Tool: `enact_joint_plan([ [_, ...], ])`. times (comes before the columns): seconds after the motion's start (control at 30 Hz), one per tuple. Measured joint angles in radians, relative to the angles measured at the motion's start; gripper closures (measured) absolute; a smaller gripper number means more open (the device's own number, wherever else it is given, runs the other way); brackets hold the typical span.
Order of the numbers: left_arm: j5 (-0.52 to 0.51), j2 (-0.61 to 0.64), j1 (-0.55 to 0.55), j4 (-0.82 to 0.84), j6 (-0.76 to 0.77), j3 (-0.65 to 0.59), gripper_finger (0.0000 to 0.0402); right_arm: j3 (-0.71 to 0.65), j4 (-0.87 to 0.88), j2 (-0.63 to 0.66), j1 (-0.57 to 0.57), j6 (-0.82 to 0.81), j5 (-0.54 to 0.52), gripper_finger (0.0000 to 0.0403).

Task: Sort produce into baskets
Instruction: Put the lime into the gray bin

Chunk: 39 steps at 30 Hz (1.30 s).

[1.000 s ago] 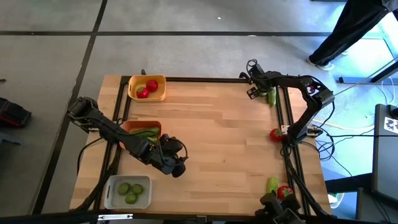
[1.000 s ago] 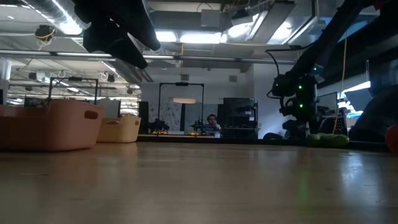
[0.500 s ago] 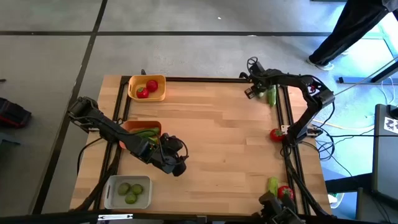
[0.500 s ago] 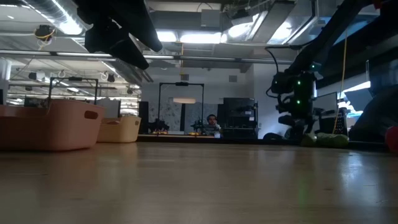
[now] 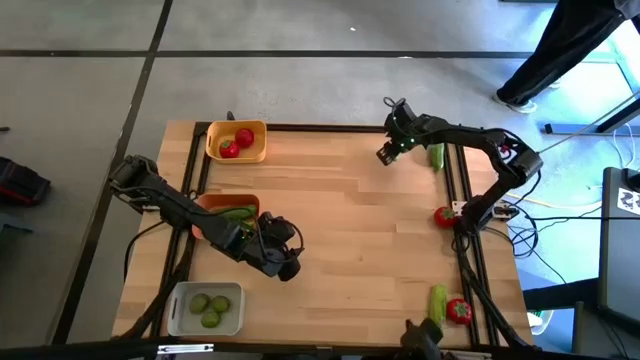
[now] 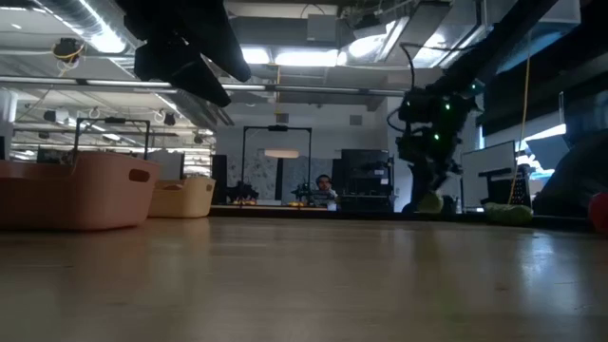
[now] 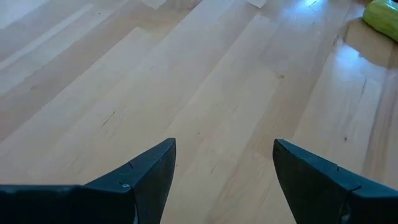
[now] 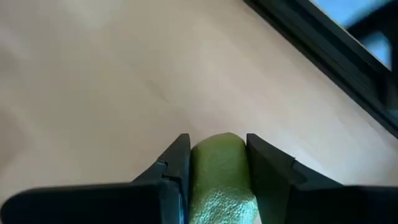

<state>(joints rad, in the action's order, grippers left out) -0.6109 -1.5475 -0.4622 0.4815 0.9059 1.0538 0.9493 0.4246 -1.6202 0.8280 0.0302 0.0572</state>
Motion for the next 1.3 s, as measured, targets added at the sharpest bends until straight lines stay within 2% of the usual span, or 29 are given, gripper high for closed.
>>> enact_joint_plan([
  [0.27,-0.009,0.000,0.002,-0.045,-0.047,0.000,0.0139,0.000,-0.083,0.070,-0.186,0.001,0.037,0.0290],
  [0.43,-0.066,-0.004,0.005,-0.128,-0.154,0.001,0.0139,0.000,-0.198,0.094,-0.307,-0.003,0.094,0.0290],
  [0.57,-0.080,-0.018,0.022,-0.177,-0.189,0.001,0.0139,0.000,-0.301,0.094,-0.413,-0.026,0.094,0.0290],
  [0.67,-0.067,-0.038,0.037,-0.206,-0.208,0.001,0.0139,0.000,-0.381,0.094,-0.490,-0.028,0.094,0.0290],
  [0.77,-0.008,-0.059,0.057,-0.223,-0.214,0.001,0.0139,0.000,-0.464,0.094,-0.556,-0.050,0.094,0.0290],
  [0.93,0.010,-0.082,0.065,-0.218,-0.236,-0.001,0.0139,-0.004,-0.578,0.094,-0.634,-0.057,0.094,0.0290],
  [1.03,0.102,-0.082,0.060,-0.209,-0.226,-0.051,0.0139,-0.008,-0.611,0.094,-0.661,-0.059,0.094,0.0290],
  [1.1,0.125,-0.080,0.043,-0.210,-0.175,-0.098,0.0139,-0.010,-0.605,0.094,-0.676,-0.059,0.094,0.0290],
  [1.2,0.098,-0.075,0.020,-0.253,-0.090,-0.174,0.0139,-0.010,-0.594,0.093,-0.701,-0.059,0.094,0.0290],
  [1.3,0.054,-0.072,0.014,-0.415,-0.064,-0.264,0.0139,-0.010,-0.605,0.093,-0.731,-0.059,0.094,0.0290],
])
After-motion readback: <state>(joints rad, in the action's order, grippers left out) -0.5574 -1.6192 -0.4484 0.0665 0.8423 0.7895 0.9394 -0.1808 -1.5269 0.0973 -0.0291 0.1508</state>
